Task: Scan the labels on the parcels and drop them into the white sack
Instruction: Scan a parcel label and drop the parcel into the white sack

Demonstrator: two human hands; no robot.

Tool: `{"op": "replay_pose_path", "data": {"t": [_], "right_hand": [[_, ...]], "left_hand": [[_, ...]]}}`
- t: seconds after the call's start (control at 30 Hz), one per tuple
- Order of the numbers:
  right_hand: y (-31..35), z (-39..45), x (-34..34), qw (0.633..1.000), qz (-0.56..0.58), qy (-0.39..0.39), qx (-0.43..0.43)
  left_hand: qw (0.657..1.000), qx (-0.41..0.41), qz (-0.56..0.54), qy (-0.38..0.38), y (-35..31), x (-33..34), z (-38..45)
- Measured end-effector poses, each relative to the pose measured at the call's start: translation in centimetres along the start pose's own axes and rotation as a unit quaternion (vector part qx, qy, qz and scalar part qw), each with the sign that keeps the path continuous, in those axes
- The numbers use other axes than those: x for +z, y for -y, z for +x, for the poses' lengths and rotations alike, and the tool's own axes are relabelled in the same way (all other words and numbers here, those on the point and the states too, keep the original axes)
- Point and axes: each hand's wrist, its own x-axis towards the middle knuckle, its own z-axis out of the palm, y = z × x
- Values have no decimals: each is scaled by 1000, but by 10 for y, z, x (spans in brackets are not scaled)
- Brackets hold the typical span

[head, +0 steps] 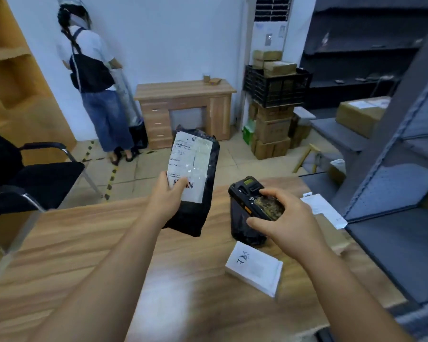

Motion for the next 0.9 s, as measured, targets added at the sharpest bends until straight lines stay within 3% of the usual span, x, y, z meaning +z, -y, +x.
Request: {"op": "replay_pose_path", "data": {"t": [0.13, 0.33, 0.57, 0.73, 0.9], "right_hand": [[-42, -35, -39, 993, -47, -91, 58], [-100, -109, -124, 960, -68, -234, 136], [-166, -211, -230, 890, -15, -404, 212], [-221, -298, -307, 842, -25, -477, 252], [-273, -373, -382, 815, -60, -502, 284]], "left_hand": [[989, 31, 3, 147, -9, 72, -20], [936, 95, -32, 336, -49, 182, -82], [896, 93, -59, 431, -113, 317, -181], [853, 108, -61, 506, -150, 419, -286], [826, 116, -52, 549, -173, 513, -378]]}}
